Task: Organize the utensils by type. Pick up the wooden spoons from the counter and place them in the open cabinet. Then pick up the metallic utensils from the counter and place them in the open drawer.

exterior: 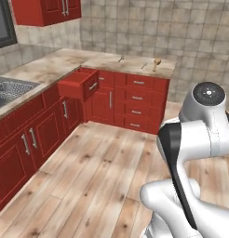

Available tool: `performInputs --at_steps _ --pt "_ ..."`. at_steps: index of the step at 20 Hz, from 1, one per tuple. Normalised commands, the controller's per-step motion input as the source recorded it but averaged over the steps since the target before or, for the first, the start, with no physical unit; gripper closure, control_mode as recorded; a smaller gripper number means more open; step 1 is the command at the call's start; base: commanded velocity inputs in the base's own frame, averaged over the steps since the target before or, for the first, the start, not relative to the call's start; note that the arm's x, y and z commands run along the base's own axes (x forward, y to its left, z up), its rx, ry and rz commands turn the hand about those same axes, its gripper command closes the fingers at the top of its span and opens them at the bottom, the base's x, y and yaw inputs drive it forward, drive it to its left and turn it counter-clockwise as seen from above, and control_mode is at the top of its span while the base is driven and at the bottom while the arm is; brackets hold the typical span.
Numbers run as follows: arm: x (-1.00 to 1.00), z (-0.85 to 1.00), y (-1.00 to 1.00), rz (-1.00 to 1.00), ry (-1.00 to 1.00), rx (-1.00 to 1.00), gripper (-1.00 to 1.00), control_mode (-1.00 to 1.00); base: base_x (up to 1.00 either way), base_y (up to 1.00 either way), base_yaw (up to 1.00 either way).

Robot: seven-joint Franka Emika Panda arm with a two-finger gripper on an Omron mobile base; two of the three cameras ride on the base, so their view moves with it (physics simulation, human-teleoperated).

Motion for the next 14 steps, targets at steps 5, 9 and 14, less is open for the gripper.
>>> performInputs --at_steps 5,9,14 --pt "0.00 0.00 0.00 0.00 0.00 0.00 -1.00 1.00 0.93 0.00 -0.10" --pt "0.00 0.00 0.00 0.00 0.00 0.00 -1.00 1.00 0.92 0.00 -0.10" --pt "0.00 0.00 0.00 0.00 0.00 0.00 -1.00 1.00 0.92 -0.13 -0.05"
